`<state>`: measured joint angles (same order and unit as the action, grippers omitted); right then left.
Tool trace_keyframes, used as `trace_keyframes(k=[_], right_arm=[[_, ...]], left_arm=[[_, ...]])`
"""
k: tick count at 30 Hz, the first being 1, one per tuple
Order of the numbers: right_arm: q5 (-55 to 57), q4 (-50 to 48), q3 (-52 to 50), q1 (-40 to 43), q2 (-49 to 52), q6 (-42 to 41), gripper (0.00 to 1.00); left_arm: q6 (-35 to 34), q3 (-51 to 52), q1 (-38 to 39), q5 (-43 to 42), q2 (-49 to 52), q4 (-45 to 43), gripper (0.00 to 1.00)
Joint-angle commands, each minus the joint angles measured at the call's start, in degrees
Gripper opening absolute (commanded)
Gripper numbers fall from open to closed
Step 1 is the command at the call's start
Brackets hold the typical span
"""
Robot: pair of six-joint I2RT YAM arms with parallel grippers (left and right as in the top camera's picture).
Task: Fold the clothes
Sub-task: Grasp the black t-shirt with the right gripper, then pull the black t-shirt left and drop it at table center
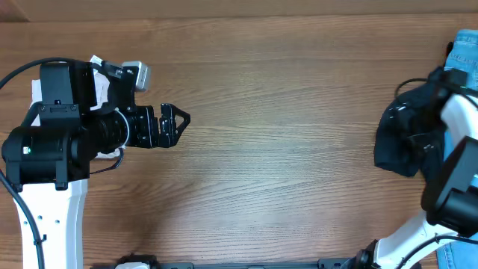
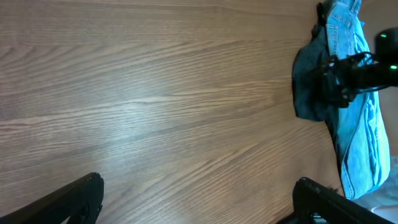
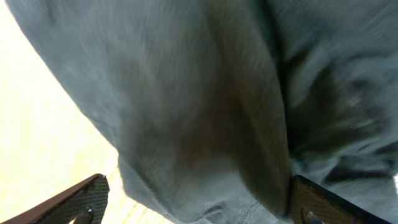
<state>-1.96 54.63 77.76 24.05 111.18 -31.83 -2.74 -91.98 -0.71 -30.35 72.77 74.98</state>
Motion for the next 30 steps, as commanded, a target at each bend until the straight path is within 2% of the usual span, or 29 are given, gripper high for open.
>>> trace_keyframes(k=[1,5,7,9,11,12,15,19,21,28,30], right_arm=[[7.93,-1.03,-1.62,-1.42,-0.33,-4.28,0.95],[9.51,-1.64,-1.64,-1.44,0.15,-4.92,0.87],[9.38,-1.75,-1.64,-1.46,0.55,-4.92,0.75],[7.56,-1.88,-1.64,-1.68,0.61,-4.85,0.37],[1.49,-2.1,-1.14,-1.73,0.39,-3.56,0.12],[-0.79,-2.1,-0.76,-1.84,0.09,-2.6,0.05],[-7.1,-1.86,1.44,-2.78,-2.91,0.94,0.04],[-26.1,-3.82,4.02,-6.67,-9.97,9.84,0.04],[-32.54,-5.97,4.52,-10.01,-13.22,11.17,0.04],[-34.51,-12.04,10.82,-20.63,-20.79,10.84,0.04],[-39.74,-13.16,14.78,-23.3,-21.29,10.91,0.04]], left_arm=[[1.46,-1.18,0.42,0.28,-0.02,-0.48,1.0],[1.46,-1.18,0.42,0.26,-0.02,-0.46,1.0],[1.46,-1.18,0.42,0.26,-0.02,-0.48,1.0],[1.46,-1.18,0.42,0.26,-0.02,-0.46,1.0],[1.46,-1.18,0.42,0.26,-0.02,-0.39,1.0],[1.46,-1.18,0.42,0.26,-0.02,-0.42,1.0],[1.46,-1.18,0.42,0.26,-0.02,-0.63,1.0],[1.44,-1.18,0.42,0.26,-0.02,-0.68,1.0],[1.44,-1.18,0.42,0.28,-0.02,-0.94,1.0],[1.44,-1.18,0.42,-0.79,-0.02,-1.77,1.0],[1.49,-1.18,0.42,-0.76,-0.02,-1.99,1.0]])
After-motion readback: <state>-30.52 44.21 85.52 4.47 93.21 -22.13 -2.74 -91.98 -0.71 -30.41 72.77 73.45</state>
